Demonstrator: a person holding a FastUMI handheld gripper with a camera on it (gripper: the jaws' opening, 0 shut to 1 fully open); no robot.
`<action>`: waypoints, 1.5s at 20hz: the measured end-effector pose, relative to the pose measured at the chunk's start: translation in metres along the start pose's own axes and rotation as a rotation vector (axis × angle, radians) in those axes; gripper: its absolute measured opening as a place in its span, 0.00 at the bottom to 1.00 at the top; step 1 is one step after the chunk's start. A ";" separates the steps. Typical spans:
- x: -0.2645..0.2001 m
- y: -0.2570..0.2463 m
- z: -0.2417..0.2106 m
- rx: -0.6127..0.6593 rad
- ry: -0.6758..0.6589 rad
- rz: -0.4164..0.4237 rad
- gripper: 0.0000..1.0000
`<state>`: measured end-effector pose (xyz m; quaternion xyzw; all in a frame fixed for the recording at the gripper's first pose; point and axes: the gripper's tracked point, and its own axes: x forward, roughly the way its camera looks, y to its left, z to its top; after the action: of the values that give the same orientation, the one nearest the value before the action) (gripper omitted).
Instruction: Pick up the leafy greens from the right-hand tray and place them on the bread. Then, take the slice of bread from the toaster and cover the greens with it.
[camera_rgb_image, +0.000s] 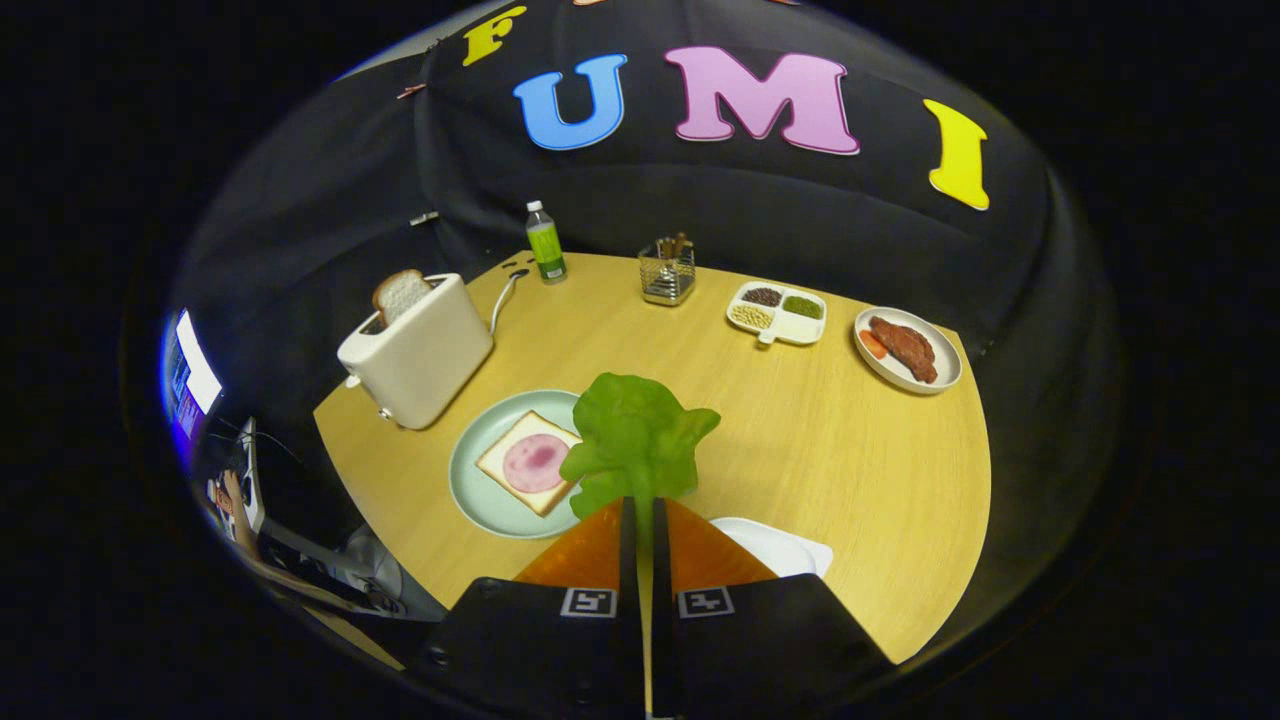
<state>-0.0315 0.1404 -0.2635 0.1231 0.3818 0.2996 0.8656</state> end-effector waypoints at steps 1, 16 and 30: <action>0.001 0.012 0.009 -0.013 -0.008 0.019 0.08; 0.088 0.109 0.014 -0.093 0.097 0.117 0.10; 0.077 0.110 0.052 -0.115 -0.061 0.044 0.84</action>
<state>0.0007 0.2749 -0.2246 0.0905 0.3346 0.3364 0.8756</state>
